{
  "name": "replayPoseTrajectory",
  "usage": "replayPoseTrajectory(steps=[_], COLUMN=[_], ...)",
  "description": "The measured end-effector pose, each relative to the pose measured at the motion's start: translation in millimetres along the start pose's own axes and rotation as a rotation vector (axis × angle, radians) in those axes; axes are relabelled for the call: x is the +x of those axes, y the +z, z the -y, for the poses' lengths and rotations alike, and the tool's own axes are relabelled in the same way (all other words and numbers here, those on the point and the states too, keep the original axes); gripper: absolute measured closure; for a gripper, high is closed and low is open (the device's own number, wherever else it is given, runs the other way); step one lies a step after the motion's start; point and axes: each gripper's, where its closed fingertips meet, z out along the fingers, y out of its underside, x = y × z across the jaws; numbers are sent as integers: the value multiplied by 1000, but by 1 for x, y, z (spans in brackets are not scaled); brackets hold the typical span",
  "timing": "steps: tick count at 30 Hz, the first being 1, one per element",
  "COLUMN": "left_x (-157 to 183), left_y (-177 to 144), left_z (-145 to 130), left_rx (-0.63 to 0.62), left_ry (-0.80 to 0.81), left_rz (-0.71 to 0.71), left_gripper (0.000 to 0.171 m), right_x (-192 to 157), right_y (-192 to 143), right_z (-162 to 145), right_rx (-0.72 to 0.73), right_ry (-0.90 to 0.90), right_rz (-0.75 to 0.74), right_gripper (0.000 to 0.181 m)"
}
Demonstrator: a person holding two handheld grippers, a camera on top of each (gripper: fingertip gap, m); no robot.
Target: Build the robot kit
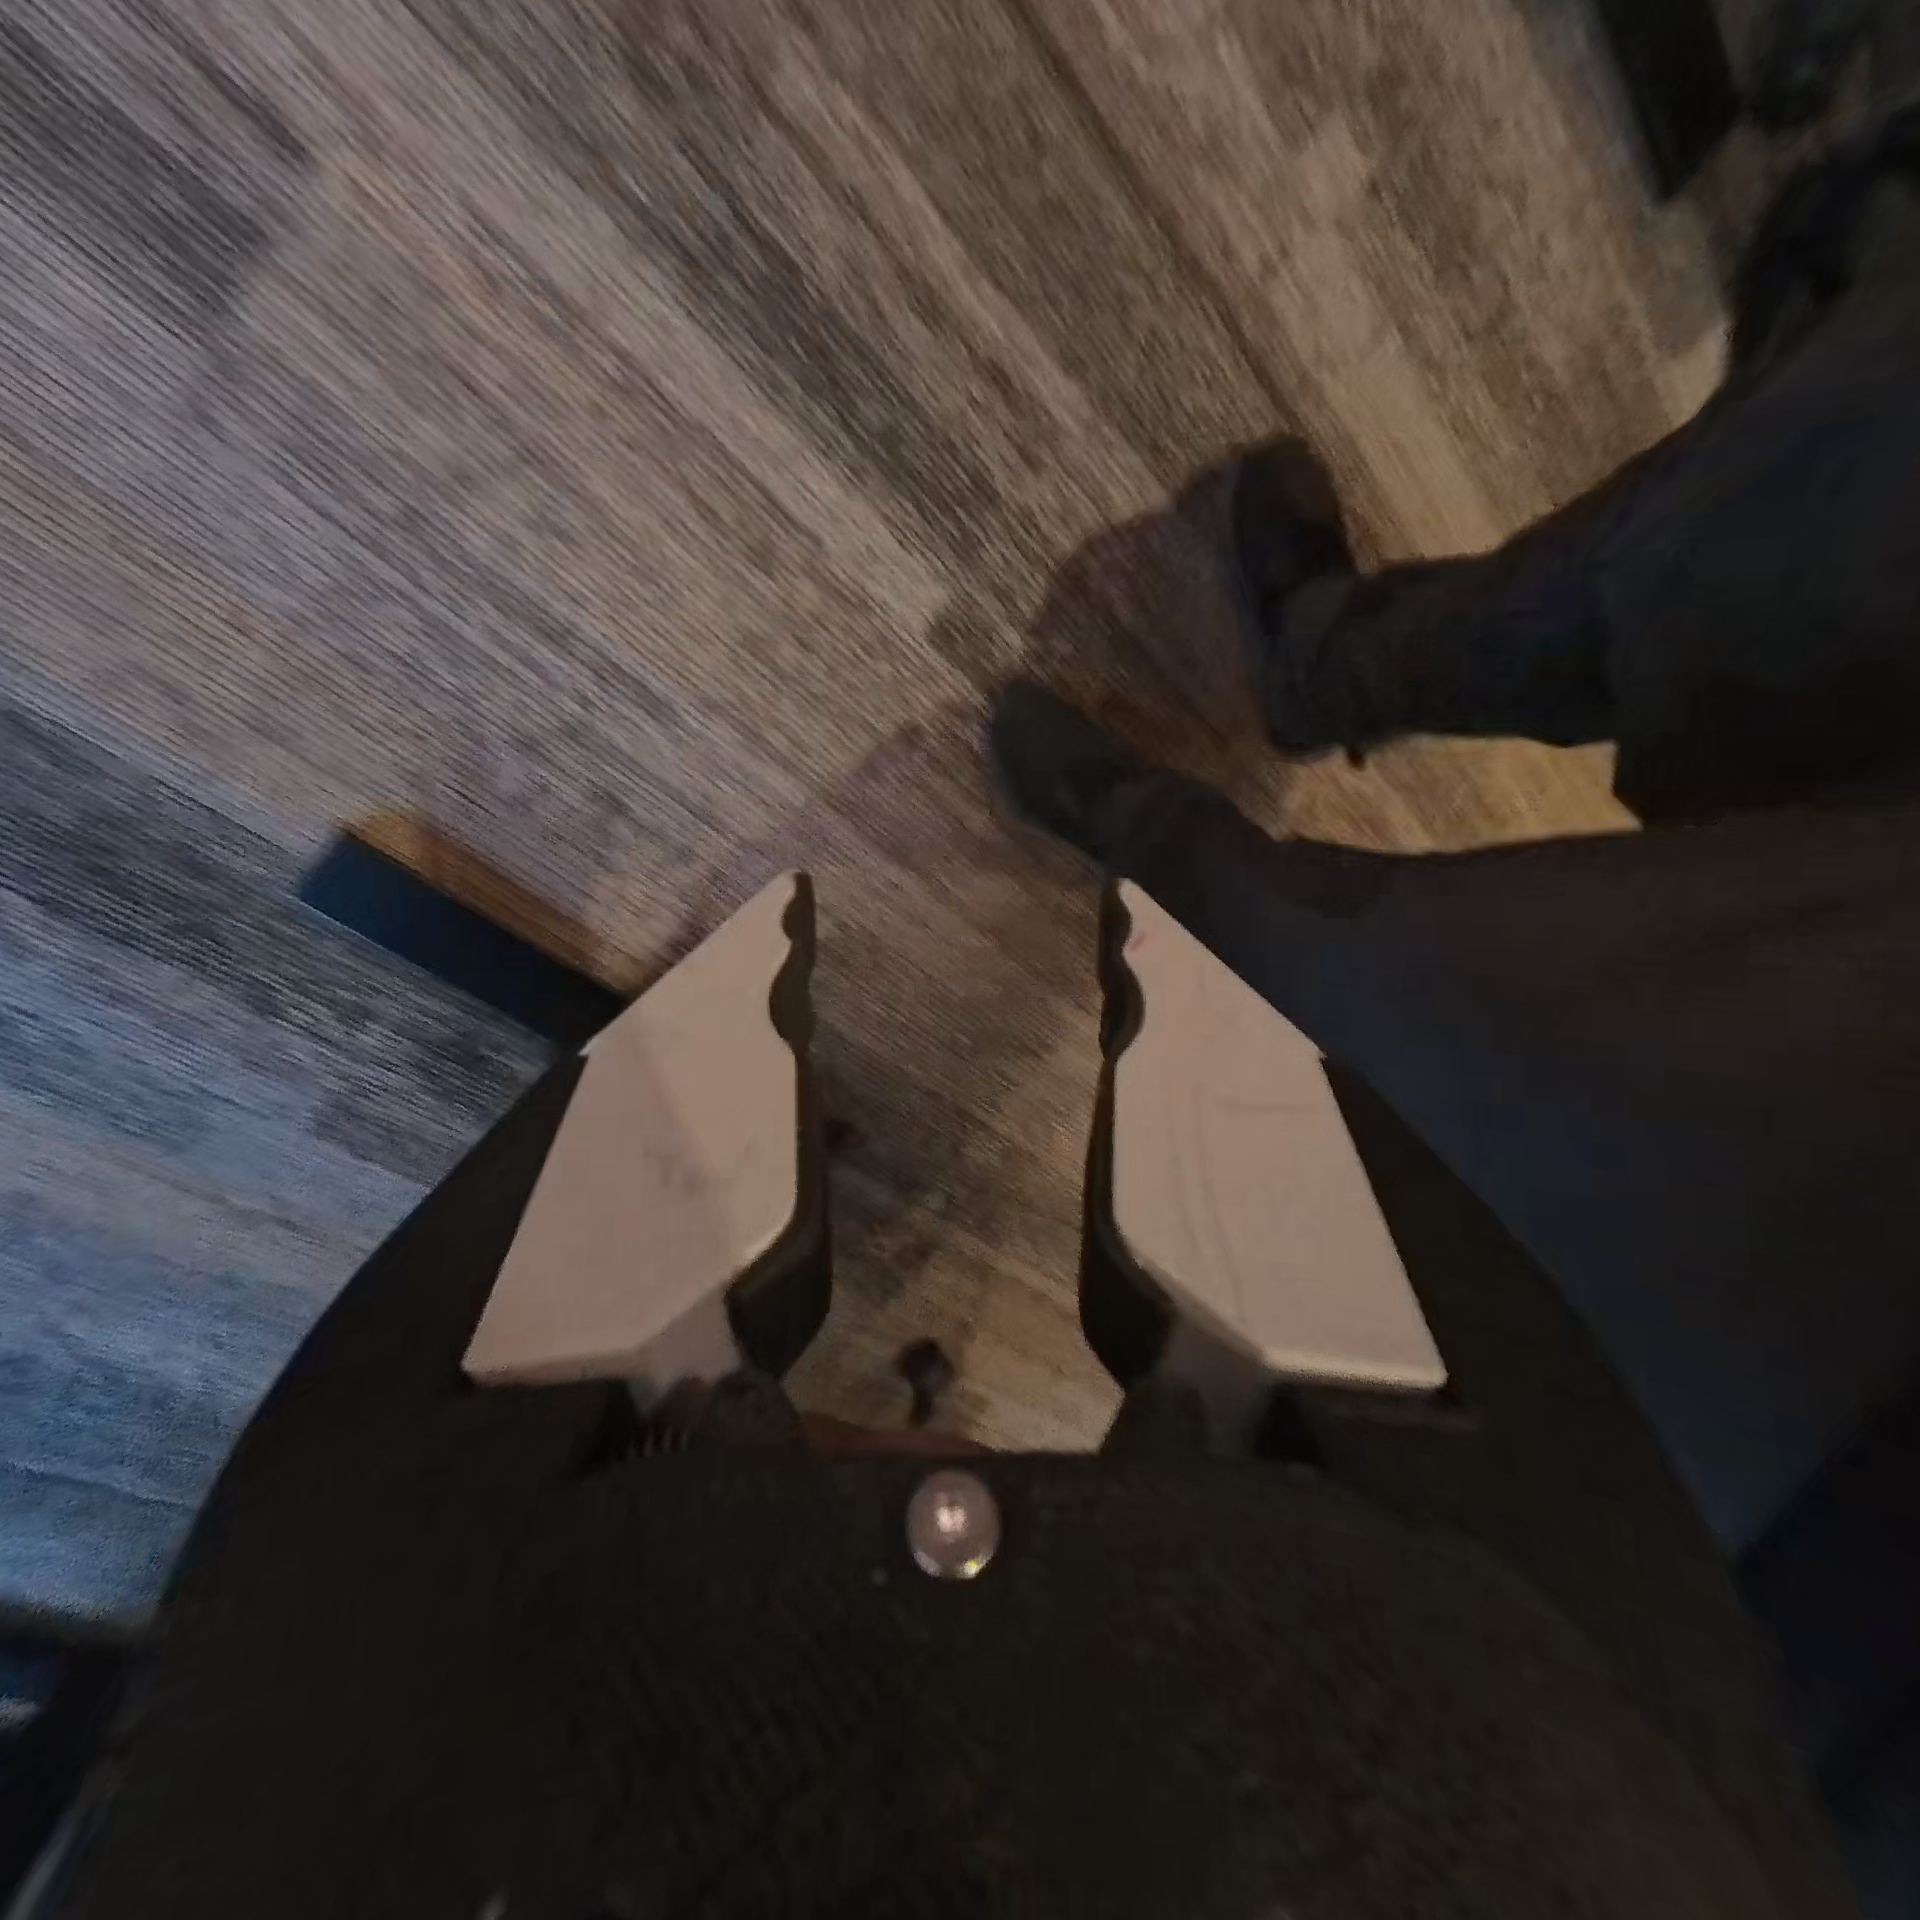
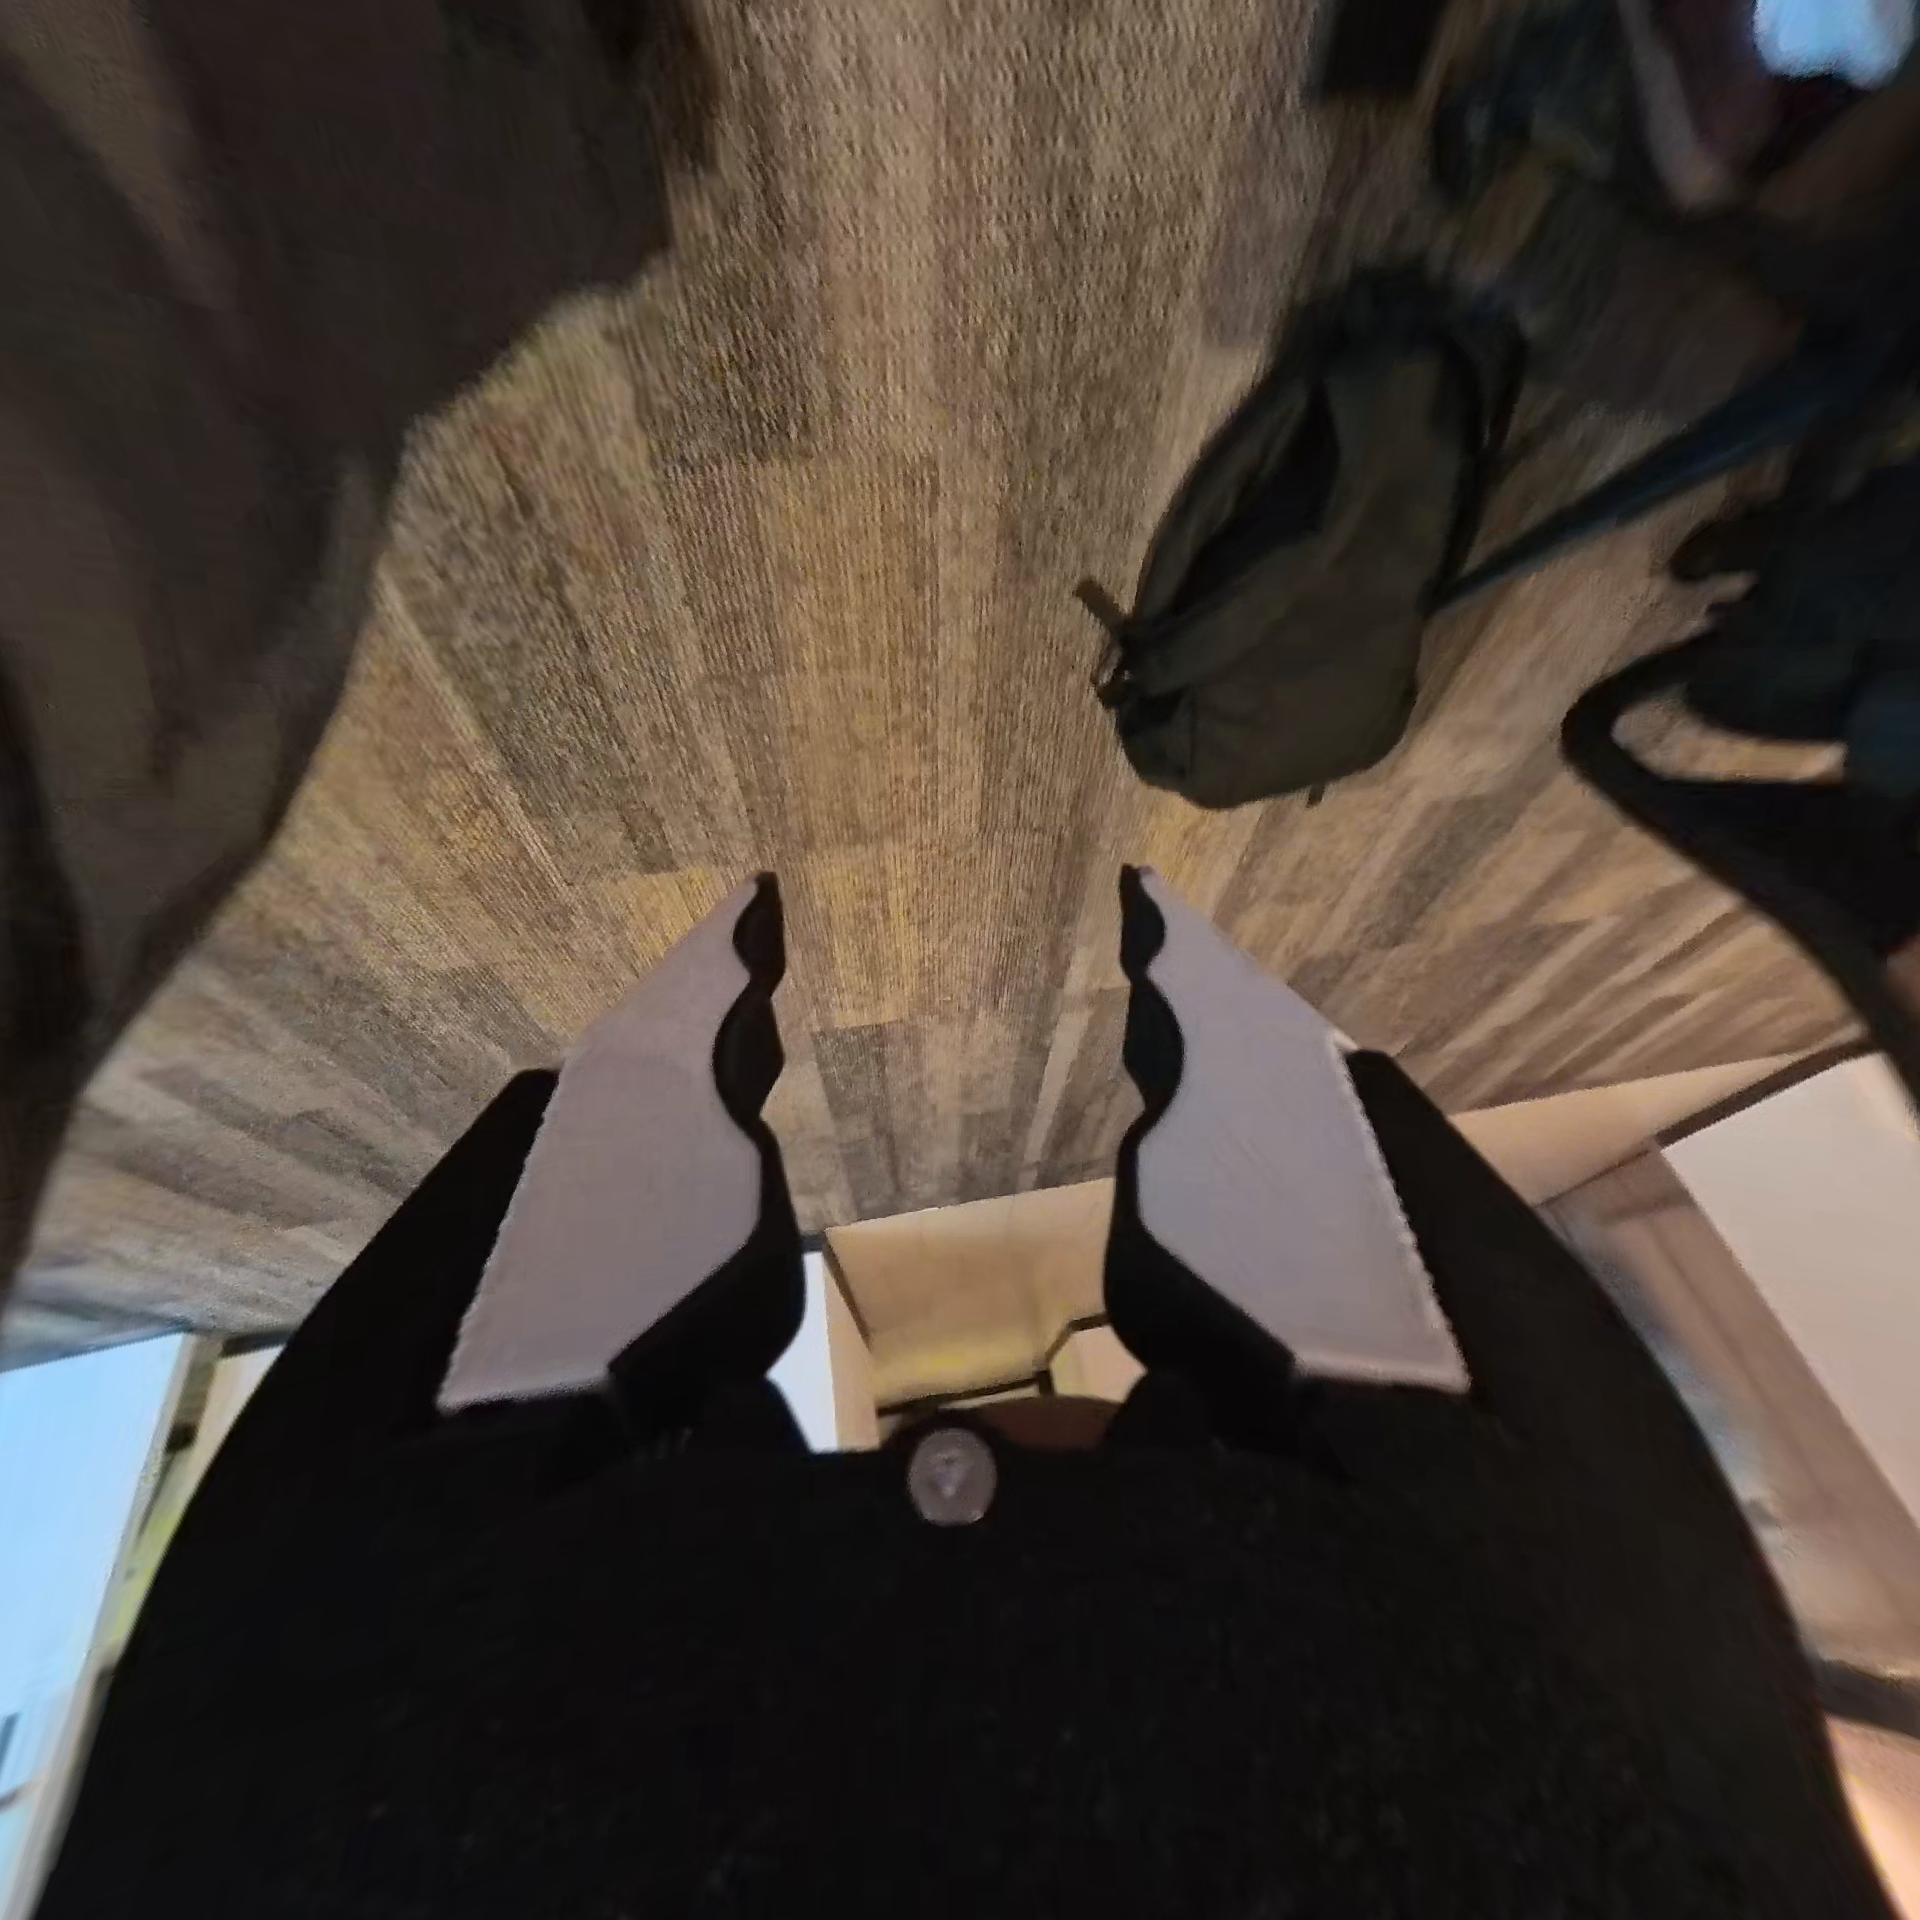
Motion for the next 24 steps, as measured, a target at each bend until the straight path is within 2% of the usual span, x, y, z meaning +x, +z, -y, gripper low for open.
replayPoseTrajectory(steps=[2, 4, 6, 9, 11, 14, 16, 19, 22, 24], left_x=[-53, -105, -150, -200, -228, -266, -301, -362, -435, -485], left_y=[-8, -9, -7, -15, -29, -57, -74, -74, -54, -48], left_z=[53, 89, 103, 101, 101, 107, 121, 136, 144, 144], left_rx=[33, 41, 11, -49, -39, -9, 82, 159, 214, 225], left_ry=[3, -35, -107, -276, -387, -568, -649, -745, -824, -862], left_rz=[30, 59, 81, 108, 130, 136, 166, 166, 134, 99], left_gripper=[118, 118, 119, 119, 120, 118, 124, 124, 125, 125], right_x=[-2, -2, 2, 5, 6, -6, -31, -93, -175, -240], right_y=[-8, -14, -26, -65, -115, -218, -299, -408, -487, -519], right_z=[68, 142, 229, 383, 495, 655, 761, 905, 1013, 1053], right_rx=[-10, -32, -27, 8, 74, 162, 257, 376, 443, 458], right_ry=[-45, -118, -219, -356, -459, -659, -786, -914, -942, -918], right_rz=[9, 18, 1, -15, -65, -189, -276, -382, -439, -408], right_gripper=[116, 116, 118, 117, 118, 118, 118, 120, 117, 117])
